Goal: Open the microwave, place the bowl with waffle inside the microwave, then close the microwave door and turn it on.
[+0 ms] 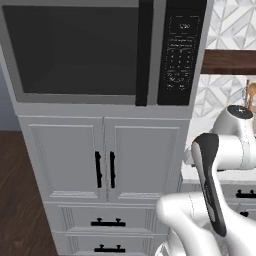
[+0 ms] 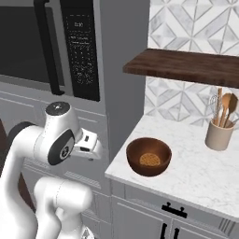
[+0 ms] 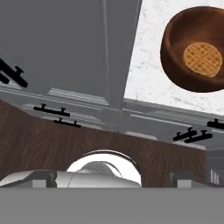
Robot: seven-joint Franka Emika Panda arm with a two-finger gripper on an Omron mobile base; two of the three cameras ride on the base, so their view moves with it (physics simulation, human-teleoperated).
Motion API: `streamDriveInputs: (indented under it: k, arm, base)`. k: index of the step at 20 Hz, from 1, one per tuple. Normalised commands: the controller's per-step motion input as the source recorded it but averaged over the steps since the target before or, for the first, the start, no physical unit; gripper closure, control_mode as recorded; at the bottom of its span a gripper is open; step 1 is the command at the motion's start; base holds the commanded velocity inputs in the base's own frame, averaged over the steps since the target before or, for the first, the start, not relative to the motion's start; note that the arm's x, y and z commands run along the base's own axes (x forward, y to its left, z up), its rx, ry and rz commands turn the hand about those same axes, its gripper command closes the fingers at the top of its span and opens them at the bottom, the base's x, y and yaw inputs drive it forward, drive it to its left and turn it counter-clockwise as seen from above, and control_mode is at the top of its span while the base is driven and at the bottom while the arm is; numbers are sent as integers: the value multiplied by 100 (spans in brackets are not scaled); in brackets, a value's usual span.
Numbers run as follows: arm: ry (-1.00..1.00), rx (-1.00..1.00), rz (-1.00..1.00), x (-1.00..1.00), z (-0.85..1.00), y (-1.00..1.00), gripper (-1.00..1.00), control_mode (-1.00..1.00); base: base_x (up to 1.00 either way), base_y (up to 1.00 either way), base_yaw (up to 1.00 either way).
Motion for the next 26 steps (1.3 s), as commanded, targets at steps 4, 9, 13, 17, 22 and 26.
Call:
streamDriveInputs:
  k: [4, 9, 13, 17, 22, 26]
  arm:
    - [-9, -18, 9, -25, 2, 0, -100, -100]
    - [-13, -19, 0, -24, 53, 24, -100, -100]
    - [-15, -3, -3, -11, 82, 41, -100, -100]
    - [-10, 0, -5, 0, 69, 60, -100, -100]
    - [-7, 0, -5, 0, 53, 73, -100, -100]
    - [-8, 0, -7, 0, 50, 64, -100, -100]
  base:
    - [-8, 0, 7]
    - [0, 0, 0]
    - [0, 0, 0]
    - [0, 0, 0]
    - [0, 0, 0]
    - [0, 0, 0]
